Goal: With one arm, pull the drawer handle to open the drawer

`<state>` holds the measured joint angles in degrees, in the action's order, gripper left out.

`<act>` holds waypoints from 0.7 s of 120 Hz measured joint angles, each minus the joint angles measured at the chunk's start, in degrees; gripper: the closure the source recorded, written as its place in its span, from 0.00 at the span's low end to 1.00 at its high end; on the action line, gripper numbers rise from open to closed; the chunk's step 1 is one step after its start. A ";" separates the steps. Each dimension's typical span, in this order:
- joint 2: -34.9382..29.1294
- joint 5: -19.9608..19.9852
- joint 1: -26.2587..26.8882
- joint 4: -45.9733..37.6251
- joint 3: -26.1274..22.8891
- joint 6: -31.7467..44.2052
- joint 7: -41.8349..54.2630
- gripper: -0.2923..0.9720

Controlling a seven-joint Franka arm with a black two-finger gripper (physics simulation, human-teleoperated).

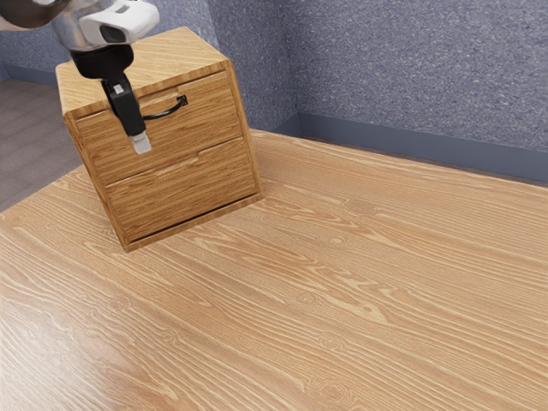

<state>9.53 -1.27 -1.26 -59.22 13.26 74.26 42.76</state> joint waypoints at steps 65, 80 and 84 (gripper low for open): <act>5.91 -2.32 1.94 1.56 0.28 5.34 6.60 0.23; 10.86 -7.79 2.07 6.83 -0.08 7.16 8.15 0.23; 12.15 -8.68 1.84 8.28 0.00 7.48 8.51 0.23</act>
<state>21.68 -9.95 0.58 -50.94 13.26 81.74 51.27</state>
